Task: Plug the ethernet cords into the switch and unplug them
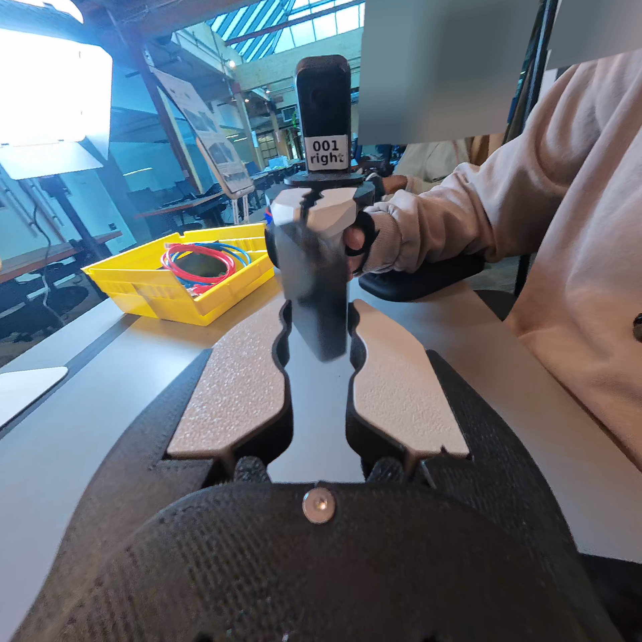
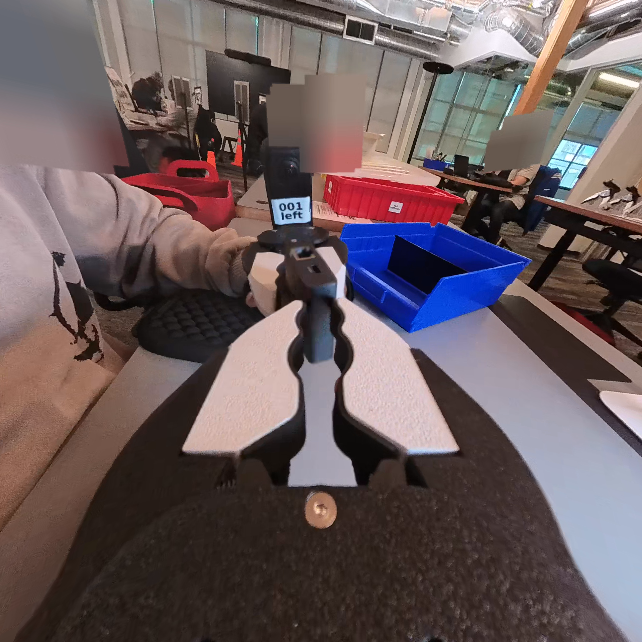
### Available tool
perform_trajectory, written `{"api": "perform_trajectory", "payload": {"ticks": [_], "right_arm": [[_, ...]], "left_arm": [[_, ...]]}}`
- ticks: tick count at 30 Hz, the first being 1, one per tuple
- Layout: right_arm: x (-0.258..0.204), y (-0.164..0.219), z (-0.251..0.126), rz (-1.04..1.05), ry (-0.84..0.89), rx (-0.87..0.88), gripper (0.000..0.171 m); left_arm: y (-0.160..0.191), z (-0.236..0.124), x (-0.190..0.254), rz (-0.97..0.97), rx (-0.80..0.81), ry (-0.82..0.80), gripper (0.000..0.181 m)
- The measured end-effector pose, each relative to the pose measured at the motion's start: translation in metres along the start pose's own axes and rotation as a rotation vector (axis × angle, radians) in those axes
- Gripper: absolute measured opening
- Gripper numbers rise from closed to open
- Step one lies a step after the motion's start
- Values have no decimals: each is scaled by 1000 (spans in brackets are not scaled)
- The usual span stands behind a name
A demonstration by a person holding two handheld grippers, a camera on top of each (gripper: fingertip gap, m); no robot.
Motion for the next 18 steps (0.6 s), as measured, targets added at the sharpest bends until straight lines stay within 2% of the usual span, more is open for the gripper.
{"api": "perform_trajectory", "payload": {"ticks": [1, 3, 8, 13, 18], "right_arm": [[2, -2, -1, 1, 17, 23, 0], [1, 0, 0, 23, 0, 12, 0], [7, 17, -3, -43, 26, -92, 0], [5, 32, -5, -107, -5, -243, 32], [-12, 66, 3, -241, -82, -447, 35]], "left_arm": [[2, 0, -1, 16, -17, -11, 31], [9, 1, 2, 36, -72, 4, 20], [16, -2, -4, 44, -154, -24, 20], [19, -2, -4, 120, -211, -28, 20], [26, 4, 2, 158, -246, -13, 20]]}}
Point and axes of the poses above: each gripper's, where its closed fingertips meet, z out along the fingers, y out of its underside, x = y × z across the jaws, the point moved 1 cm from there along -z, back along the fingers, and after that the axes turned 13 degrees about x, right-handed, at the moved point
